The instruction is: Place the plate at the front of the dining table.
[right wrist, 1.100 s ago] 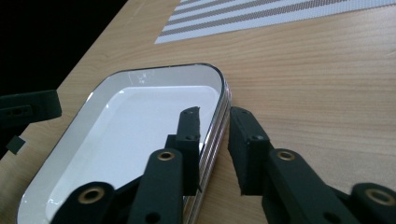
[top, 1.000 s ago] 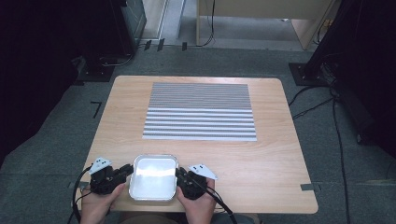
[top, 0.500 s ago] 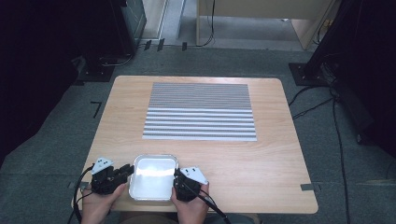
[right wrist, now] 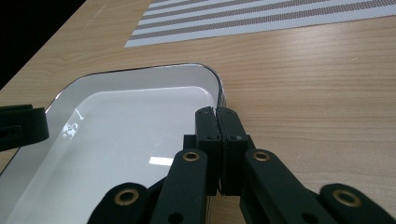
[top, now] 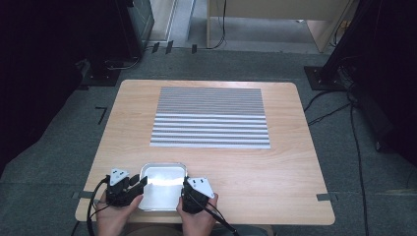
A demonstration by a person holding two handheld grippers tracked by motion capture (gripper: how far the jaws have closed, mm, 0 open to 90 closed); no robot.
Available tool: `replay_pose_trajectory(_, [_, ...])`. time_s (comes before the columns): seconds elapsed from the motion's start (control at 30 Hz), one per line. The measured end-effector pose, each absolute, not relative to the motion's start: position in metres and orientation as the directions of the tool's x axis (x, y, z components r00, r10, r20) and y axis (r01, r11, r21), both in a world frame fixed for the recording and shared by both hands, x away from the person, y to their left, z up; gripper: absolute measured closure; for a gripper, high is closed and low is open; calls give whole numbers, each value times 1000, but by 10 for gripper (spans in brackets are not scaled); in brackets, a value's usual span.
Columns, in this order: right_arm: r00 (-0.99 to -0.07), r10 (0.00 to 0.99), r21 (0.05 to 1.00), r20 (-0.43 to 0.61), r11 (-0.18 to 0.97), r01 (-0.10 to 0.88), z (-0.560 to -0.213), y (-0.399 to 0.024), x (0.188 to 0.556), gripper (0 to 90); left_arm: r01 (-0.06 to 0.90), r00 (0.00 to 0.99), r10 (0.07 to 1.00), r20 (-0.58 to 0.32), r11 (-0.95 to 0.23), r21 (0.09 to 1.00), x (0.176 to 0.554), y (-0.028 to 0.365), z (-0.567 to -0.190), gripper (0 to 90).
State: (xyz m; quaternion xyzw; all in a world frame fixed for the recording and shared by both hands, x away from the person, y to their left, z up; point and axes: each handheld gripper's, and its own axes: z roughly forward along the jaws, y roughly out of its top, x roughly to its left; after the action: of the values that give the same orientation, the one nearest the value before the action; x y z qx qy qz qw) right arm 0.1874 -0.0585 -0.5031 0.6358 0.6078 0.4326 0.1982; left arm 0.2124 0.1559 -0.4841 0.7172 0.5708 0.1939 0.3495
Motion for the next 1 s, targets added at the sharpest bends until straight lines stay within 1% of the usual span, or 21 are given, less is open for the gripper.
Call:
replay_pose_trajectory(0.07, [-116,944,787,310,-186,588,-501,-60,187,900,684,266,957,-120,-100,723,213,157,-485,694])
replay_pose_trajectory(0.1, [-119,941,780,318,-188,597,-500,-60,189,900,683,263,956,-128,-90,725,214,160,-485,740])
replay_pose_trajectory(0.13, [-119,941,780,318,-188,597,-500,-60,189,900,683,263,956,-128,-90,725,214,160,-485,762])
replay_pose_trajectory(0.17, [-118,940,777,320,-189,601,-501,-60,189,900,682,263,956,-134,-86,726,214,162,-484,762])
replay_pose_trajectory(0.3, [-127,930,768,344,-201,608,-501,-59,189,900,681,274,949,-155,-77,728,216,166,-483,813])
replay_pose_trajectory(0.43, [-138,926,765,351,-199,612,-502,-57,190,900,675,268,952,-147,-77,734,216,167,-485,873])
replay_pose_trajectory(0.47, [-139,924,760,357,-201,618,-502,-56,190,900,673,266,948,-172,-55,738,216,170,-485,879])
replay_pose_trajectory(0.5, [-139,924,760,357,-201,618,-502,-56,190,900,673,266,948,-172,-55,738,216,170,-485,888])
replay_pose_trajectory(0.53, [-141,922,757,362,-202,621,-502,-57,190,899,673,266,944,-196,-36,739,216,173,-485,888])
replay_pose_trajectory(0.57, [-146,916,753,375,-209,624,-502,-57,191,854,675,267,935,-233,-8,738,216,176,-484,900])
replay_pose_trajectory(0.63, [-150,899,740,411,-233,631,-500,-60,191,826,692,269,905,-330,57,720,217,186,-485,900])
replay_pose_trajectory(0.67, [-155,887,729,436,-247,638,-498,-66,194,815,710,258,866,-428,130,692,219,195,-487,900])
replay_pose_trajectory(0.7, [-155,887,729,436,-247,638,-498,-66,194,815,710,258,866,-428,130,692,219,195,-487,900])
replay_pose_trajectory(0.73, [-155,868,705,473,-267,657,-498,-72,197,809,717,252,852,-458,154,680,220,201,-488,900])
replay_pose_trajectory(0.83, [-154,853,694,499,-286,661,-498,-76,197,808,717,253,863,-438,137,684,220,200,-487,900])
replay_pose_trajectory(0.93, [-168,837,683,521,-290,670,-503,-80,195,801,725,256,885,-389,90,683,217,189,-487,900])
replay_pose_trajectory(1.0, [-173,833,684,526,-294,667,-504,-81,194,801,723,257,891,-374,79,686,215,186,-487,900])
